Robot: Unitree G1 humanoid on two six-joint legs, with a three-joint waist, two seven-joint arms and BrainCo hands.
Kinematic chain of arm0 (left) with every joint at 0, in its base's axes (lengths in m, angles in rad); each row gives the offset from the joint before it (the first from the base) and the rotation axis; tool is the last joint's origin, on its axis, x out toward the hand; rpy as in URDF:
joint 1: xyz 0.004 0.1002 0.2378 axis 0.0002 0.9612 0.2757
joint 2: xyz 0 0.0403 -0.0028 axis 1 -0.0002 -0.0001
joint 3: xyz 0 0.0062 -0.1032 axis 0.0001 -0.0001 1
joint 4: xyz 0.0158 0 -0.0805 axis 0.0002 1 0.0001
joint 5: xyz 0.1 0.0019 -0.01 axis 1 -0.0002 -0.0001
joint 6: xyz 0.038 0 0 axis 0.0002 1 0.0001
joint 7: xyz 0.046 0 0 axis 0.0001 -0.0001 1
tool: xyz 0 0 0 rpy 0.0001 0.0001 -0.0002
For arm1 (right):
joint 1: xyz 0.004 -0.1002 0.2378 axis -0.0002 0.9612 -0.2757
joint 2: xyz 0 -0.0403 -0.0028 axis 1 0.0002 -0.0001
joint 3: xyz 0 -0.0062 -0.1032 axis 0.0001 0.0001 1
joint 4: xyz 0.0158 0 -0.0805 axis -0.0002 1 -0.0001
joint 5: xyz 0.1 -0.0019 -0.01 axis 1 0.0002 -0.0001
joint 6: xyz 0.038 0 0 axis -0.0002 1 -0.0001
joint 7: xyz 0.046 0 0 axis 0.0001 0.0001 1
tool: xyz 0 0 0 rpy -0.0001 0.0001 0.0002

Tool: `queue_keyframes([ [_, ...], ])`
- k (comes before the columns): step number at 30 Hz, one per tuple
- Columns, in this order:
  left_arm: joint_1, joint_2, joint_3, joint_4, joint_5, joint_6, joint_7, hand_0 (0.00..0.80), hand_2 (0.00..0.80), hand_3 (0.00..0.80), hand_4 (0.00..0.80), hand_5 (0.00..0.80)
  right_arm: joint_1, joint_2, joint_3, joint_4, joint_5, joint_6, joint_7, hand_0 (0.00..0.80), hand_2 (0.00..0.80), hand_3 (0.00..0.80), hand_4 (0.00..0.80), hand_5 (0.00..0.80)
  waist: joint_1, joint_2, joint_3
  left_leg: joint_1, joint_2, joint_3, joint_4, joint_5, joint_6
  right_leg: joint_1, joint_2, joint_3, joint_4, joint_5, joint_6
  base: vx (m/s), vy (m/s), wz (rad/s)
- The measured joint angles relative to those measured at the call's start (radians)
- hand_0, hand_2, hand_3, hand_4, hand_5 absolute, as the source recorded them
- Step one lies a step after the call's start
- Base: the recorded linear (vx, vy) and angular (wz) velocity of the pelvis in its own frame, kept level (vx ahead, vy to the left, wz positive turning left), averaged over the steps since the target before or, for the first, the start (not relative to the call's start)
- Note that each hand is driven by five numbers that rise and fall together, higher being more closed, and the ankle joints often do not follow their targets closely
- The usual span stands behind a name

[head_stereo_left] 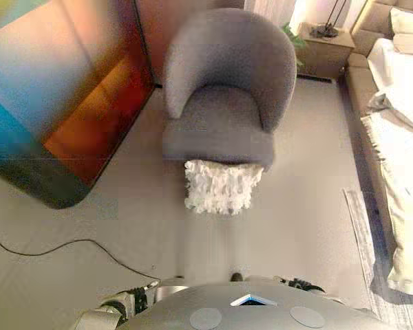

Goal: Pick up the cushion and take it to the sofa

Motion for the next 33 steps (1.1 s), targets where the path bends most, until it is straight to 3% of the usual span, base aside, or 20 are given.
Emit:
queue_keyframes([
  [33, -0.004, 0.001, 0.000, -0.006, 0.000, 0.021, 0.009, 0.000, 0.000, 0.000, 0.000, 0.000, -0.001, -0.012, 0.000, 0.001, -0.001, 0.017, 0.019, 0.000, 0.000, 0.000, 0.000, 0.000, 0.001, 0.004, 0.002, 0.007, 0.005, -0.001, 0.000, -0.002, 0.003, 0.009, 0.004, -0.003, 0.000, -0.002, -0.003, 0.006, -0.035, 0.00],
])
